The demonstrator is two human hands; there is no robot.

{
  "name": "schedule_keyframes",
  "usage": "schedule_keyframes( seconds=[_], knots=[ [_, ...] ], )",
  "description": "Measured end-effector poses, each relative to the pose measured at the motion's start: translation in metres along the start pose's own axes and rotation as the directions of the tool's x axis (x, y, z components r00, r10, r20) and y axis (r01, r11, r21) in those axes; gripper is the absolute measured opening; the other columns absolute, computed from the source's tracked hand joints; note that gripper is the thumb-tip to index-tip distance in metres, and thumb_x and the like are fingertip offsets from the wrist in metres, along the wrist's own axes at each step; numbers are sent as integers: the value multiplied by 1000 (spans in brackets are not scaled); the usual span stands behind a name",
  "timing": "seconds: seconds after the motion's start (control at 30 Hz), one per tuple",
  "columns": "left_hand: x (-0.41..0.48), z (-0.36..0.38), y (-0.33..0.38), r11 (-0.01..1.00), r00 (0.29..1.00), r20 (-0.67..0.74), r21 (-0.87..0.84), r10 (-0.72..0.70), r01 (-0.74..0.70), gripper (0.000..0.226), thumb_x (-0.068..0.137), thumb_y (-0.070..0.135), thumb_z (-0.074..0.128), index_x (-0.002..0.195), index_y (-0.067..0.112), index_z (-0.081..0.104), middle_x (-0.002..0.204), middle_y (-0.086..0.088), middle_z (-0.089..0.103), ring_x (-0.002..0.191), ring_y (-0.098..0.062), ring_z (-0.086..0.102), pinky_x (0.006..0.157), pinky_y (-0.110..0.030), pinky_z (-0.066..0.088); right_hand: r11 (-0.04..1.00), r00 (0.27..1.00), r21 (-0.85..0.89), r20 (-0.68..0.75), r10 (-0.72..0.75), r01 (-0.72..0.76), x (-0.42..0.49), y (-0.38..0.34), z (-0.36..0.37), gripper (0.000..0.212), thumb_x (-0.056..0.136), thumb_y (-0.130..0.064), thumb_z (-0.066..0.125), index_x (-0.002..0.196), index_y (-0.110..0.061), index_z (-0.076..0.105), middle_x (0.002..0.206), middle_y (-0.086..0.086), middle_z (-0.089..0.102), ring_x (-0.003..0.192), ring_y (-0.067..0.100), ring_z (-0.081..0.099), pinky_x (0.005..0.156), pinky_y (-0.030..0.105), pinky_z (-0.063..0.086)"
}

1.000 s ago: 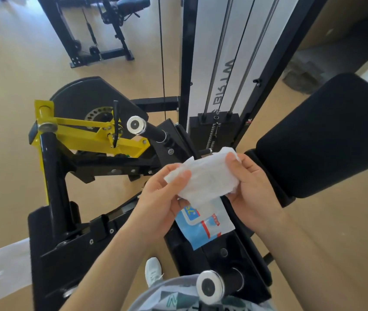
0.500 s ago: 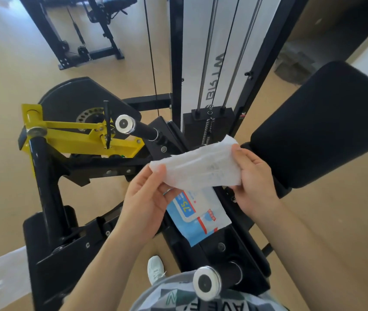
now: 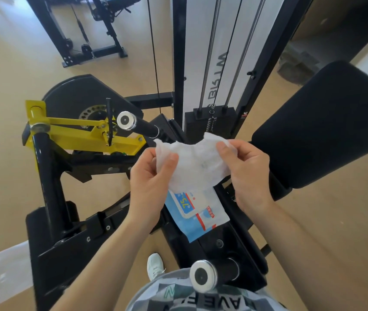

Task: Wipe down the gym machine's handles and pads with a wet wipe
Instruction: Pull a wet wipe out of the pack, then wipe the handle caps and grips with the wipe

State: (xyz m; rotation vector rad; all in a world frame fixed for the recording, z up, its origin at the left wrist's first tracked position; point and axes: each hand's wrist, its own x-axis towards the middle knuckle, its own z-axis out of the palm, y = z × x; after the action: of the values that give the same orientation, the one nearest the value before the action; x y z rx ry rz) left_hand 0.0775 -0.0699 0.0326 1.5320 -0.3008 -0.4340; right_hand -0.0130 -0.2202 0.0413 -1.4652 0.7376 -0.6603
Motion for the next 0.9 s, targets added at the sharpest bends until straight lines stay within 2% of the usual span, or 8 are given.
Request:
schedule_keyframes(
  seconds=[0.1, 0.2, 0.37, 0.43, 0.53, 0.7, 0.83, 0.9],
  knots=[
    [4, 9, 4, 992, 995, 49, 94, 81, -86, 8, 101, 22, 65, 102, 15, 62, 92, -8, 70, 83, -31, 72, 71, -49, 63, 992, 985, -109, 169, -40, 59, -2, -3, 7, 17, 99, -24, 63, 104, -11, 74, 90, -4, 75, 85, 13, 73, 69, 25, 59],
    [5, 14, 12, 996, 989, 135, 58, 55, -63, 13, 105, 22, 56, 107, 14, 66, 91, -6, 73, 77, -23, 74, 64, -32, 61, 994, 940, -109, 339, 39, -2, -3, -6, 12, 29, 99, -33, 59, 113, -12, 73, 99, 2, 77, 92, 20, 75, 79, 36, 63],
    [1, 5, 17, 996, 952, 294, 3, -86, 89, 43, 109, 31, 36, 110, 8, 73, 99, -9, 79, 87, -30, 77, 76, -35, 62, 993, 946, -110, 315, 76, -43, 0, -8, 15, 35, 89, -44, 66, 104, -13, 73, 92, 1, 76, 87, 19, 75, 75, 32, 63],
    [0, -3, 17, 995, 970, 223, -21, -94, 101, 43, 111, 23, 36, 105, 5, 74, 95, -11, 79, 83, -32, 76, 73, -34, 61, 993, 948, -65, 296, 113, -98, 4, -5, 13, 27, 95, -34, 67, 103, -8, 71, 92, 1, 76, 85, 20, 75, 71, 30, 62],
    [5, -20, 8, 997, 995, -75, -42, -72, 69, 25, 105, 12, 50, 92, 8, 72, 81, -9, 77, 75, -25, 73, 68, -31, 59, 984, 947, 3, 274, 169, -177, 11, -5, 17, 22, 99, -27, 64, 103, -6, 69, 92, -2, 76, 85, 16, 75, 68, 25, 59],
    [23, -45, 10, 997, 933, -359, -65, 2, -28, 11, 100, 20, 63, 111, 21, 64, 97, 1, 71, 94, -15, 70, 77, -23, 59, 996, 994, 4, 55, 92, -92, 35, -14, 45, 10, 99, -26, 66, 94, -21, 73, 81, -15, 71, 81, 2, 68, 67, 18, 57],
    [46, -45, 25, 993, 932, -361, -101, 22, -63, 12, 99, 33, 64, 105, 25, 70, 103, 5, 75, 99, -14, 72, 84, -27, 60, 1000, 967, -6, 253, -10, 12, 46, -22, 86, 16, 100, -22, 63, 100, -35, 72, 94, -20, 72, 98, 6, 67, 83, 29, 61],
    [56, -45, 25, 996, 930, -366, -66, 38, -67, 15, 96, 35, 69, 100, 21, 72, 97, 5, 76, 96, -16, 72, 83, -28, 61, 995, 903, -82, 430, -23, 65, 47, -18, 103, 23, 102, -17, 60, 120, -25, 73, 108, -15, 73, 106, 7, 66, 89, 28, 60]
  ],
)
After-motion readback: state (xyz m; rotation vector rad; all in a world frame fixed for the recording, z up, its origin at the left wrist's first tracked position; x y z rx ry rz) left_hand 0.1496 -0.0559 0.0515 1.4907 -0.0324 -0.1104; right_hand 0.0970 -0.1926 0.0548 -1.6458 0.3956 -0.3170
